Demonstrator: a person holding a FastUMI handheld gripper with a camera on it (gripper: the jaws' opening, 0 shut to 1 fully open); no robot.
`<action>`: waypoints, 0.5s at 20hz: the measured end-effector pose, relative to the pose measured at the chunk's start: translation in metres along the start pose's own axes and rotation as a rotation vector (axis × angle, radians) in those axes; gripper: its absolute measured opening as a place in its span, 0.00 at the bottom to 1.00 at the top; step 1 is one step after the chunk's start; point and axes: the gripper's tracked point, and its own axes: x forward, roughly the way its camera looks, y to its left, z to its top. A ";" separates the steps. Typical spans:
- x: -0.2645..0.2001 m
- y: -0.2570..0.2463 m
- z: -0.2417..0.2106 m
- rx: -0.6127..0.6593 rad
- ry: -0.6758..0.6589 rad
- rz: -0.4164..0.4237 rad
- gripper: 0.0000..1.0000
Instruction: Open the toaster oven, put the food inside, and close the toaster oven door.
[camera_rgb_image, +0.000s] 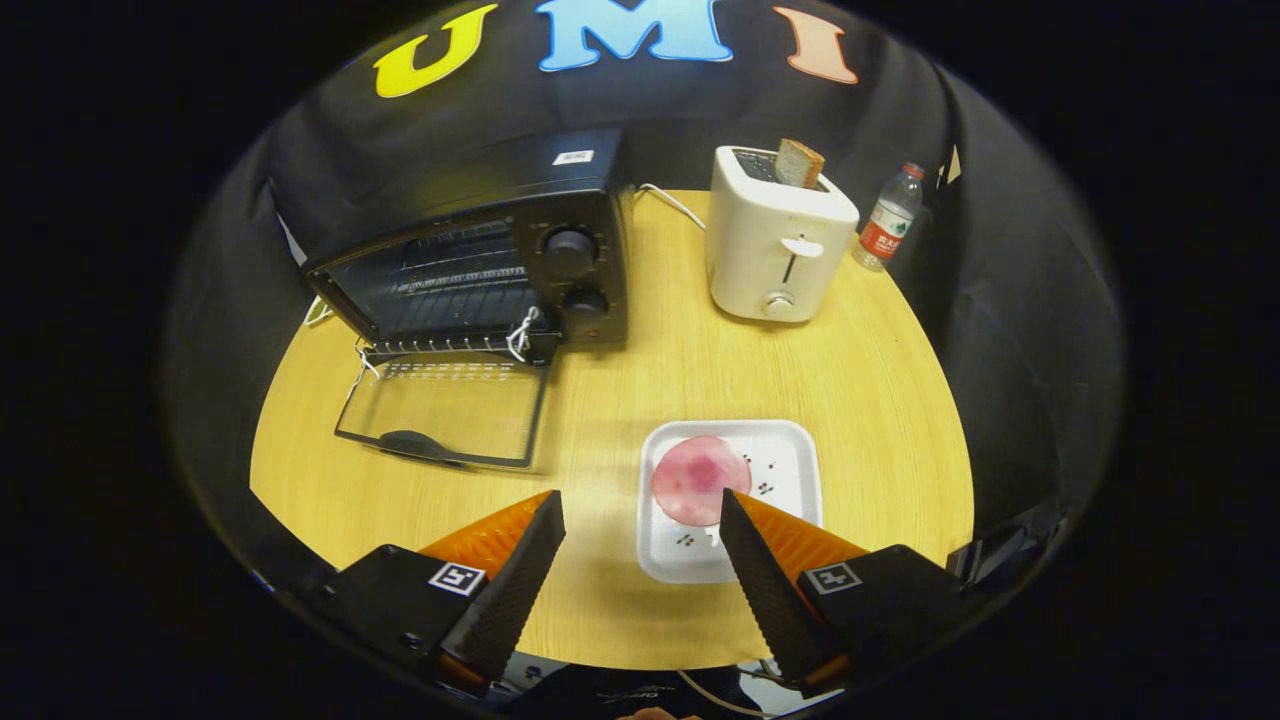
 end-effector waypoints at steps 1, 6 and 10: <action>0.003 -0.012 0.003 0.004 0.004 0.004 1.00; 0.014 -0.070 0.002 0.036 0.056 0.031 0.99; 0.027 -0.103 -0.008 0.078 0.120 0.065 0.99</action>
